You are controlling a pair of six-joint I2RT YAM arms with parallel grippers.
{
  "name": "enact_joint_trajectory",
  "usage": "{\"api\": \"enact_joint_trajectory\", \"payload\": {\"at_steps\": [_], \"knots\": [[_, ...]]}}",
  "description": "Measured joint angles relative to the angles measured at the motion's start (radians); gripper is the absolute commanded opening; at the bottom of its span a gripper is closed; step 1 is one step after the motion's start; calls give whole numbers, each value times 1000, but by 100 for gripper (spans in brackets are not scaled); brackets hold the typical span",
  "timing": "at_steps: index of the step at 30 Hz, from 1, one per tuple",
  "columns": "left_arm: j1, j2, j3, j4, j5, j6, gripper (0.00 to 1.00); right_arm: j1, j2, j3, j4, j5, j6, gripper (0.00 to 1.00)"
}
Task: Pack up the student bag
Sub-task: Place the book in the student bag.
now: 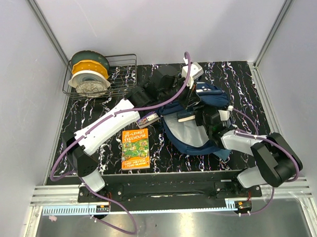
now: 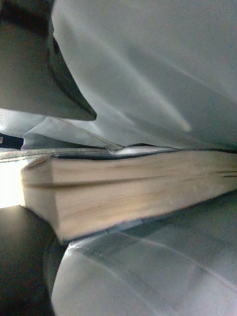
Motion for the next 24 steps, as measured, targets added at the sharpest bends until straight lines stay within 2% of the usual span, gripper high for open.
{"api": "enact_joint_trajectory", "payload": {"at_steps": [6,10,16,24], "knots": [[14,0,-8,10,-6,-6,0,-2,10,-4,37,-61,-32,80],[26,0,-13,19,-7,-18,0,-2,-43,-14,-6,-113,-71,92],[38,0,-30,47,-7,-21,0,-2,-267,6,-245,-159,-146,92],[58,0,-34,45,3,-38,0,-2,-476,3,-422,-272,-214,90]]}}
